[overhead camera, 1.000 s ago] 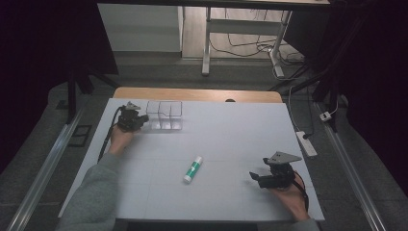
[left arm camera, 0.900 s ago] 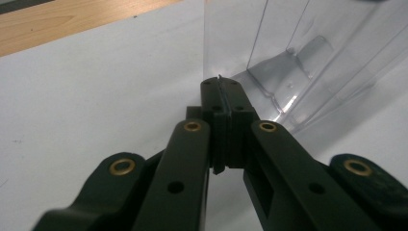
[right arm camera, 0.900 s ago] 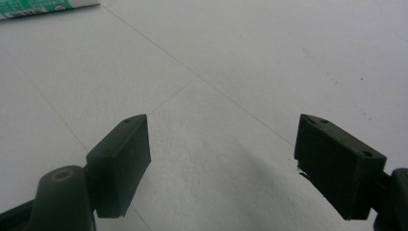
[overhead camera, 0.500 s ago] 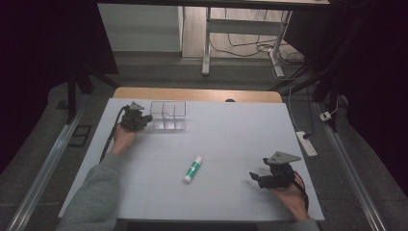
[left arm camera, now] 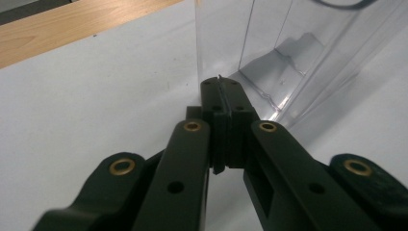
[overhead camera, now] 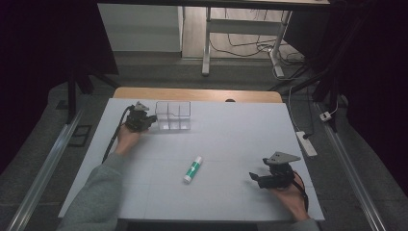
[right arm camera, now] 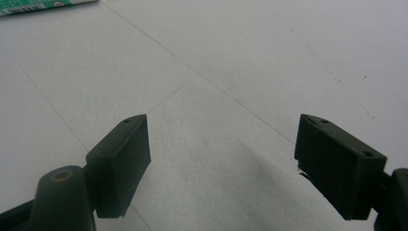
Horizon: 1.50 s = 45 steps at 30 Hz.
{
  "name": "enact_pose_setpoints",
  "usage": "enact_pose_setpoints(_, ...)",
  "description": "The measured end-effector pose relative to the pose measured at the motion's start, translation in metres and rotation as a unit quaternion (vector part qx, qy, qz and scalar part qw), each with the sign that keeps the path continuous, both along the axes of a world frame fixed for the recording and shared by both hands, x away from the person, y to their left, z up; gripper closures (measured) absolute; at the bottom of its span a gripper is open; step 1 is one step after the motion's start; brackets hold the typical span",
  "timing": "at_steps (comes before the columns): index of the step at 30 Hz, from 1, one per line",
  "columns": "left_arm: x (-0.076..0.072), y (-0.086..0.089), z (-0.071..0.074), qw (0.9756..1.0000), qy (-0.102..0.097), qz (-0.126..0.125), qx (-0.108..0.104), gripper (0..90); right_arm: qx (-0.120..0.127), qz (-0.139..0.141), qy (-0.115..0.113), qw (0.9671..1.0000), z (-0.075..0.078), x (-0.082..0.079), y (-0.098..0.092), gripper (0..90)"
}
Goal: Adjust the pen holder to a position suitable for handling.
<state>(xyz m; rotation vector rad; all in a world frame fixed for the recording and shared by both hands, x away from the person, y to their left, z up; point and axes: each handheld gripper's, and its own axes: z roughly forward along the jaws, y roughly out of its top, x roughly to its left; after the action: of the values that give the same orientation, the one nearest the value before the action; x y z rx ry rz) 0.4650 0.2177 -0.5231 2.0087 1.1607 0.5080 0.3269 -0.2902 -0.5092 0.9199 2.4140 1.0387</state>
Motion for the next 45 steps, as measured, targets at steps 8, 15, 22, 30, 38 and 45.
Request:
enact_pose_setpoints(8,0.004,-0.008,0.0,1.0,0.001,-0.009,-0.003,89.0,-0.002,0.0,0.0,1.0,0.0,0.0,0.001,19.5)
enact_pose_setpoints(15,0.006,-0.015,0.001,0.9999,-0.001,-0.014,-0.005,88.9,-0.003,-0.001,0.0,1.0,-0.001,0.0,0.001,19.5)
enact_pose_setpoints(22,0.009,-0.022,0.001,0.9998,-0.003,-0.021,-0.006,88.9,-0.003,-0.002,0.001,1.0,-0.001,0.0,0.0,19.5)
enact_pose_setpoints(30,0.012,-0.032,0.002,0.9996,-0.005,-0.027,-0.005,88.9,-0.005,-0.003,0.003,1.0,-0.001,-0.001,0.001,19.5)
enact_pose_setpoints(38,0.017,-0.047,0.002,0.9993,-0.005,-0.035,-0.01,88.9,-0.005,-0.005,0.003,1.0,-0.002,-0.001,0.001,19.5)
enact_pose_setpoints(45,0.021,-0.057,0.002,0.9991,-0.005,-0.039,-0.017,88.9,-0.007,-0.007,0.004,0.9999,-0.003,-0.001,-0.001,19.5)
